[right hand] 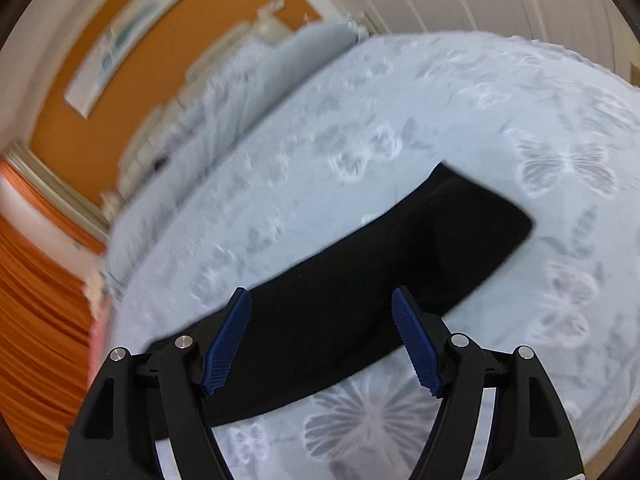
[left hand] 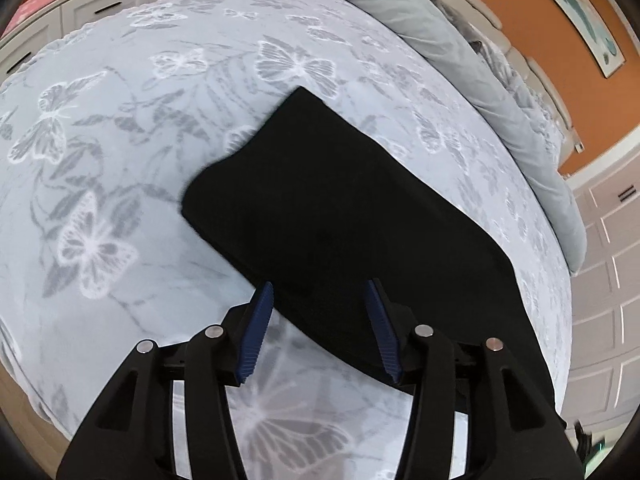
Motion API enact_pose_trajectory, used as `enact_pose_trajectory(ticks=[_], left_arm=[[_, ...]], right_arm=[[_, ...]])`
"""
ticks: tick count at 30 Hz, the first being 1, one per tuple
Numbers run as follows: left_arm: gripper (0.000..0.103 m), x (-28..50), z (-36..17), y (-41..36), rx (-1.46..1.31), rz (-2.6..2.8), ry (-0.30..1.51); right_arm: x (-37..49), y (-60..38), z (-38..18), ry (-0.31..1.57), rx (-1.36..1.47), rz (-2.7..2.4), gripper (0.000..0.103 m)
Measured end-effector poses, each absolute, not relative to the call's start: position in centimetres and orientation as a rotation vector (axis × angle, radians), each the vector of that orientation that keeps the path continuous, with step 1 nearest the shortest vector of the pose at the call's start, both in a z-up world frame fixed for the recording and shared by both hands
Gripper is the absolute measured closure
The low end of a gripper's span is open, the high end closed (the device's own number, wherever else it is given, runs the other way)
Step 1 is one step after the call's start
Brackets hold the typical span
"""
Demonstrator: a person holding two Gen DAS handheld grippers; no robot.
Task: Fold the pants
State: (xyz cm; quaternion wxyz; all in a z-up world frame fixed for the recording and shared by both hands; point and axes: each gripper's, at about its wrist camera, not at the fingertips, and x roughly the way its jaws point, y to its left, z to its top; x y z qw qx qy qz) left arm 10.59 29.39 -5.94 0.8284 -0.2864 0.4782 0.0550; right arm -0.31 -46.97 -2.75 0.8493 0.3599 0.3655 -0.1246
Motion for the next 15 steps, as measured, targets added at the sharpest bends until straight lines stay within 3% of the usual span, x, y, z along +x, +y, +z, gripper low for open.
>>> enact_pose_trajectory(ticks=[3,4,6,11,13,15], left_arm=[[0.048,11.1,-6.3,28.5,-0.607,0.113,1.027],[0.048,11.2,-6.4,28.2,-0.602,0.115,1.031],[0.046,11.7,-6.7,27.7,-0.582,0.129,1.044],[0.046,12.6,-7.4,27.0,-0.515,0.151,1.079],[0.046,12.8,-7.7,26.9,-0.490,0.151,1.092],[0.046,13.0,-8.1,26.9,-0.478,0.152,1.108]], right_arm=[[2.6,-47.7,-5.6,0.872,0.782,-0.352,0.033],[3.3,-48.1,-6.7,0.890,0.798,-0.385,0.048],[4.5,-48.6,-7.6,0.886,0.791,-0.377,0.098],[2.0,-47.0,1.8,0.498,0.651,-0.159,0.099],[1.5,-47.3,1.6,0.525,0.611,-0.197,0.099],[1.9,-50.8,-4.1,0.695,0.786,-0.290,0.099]])
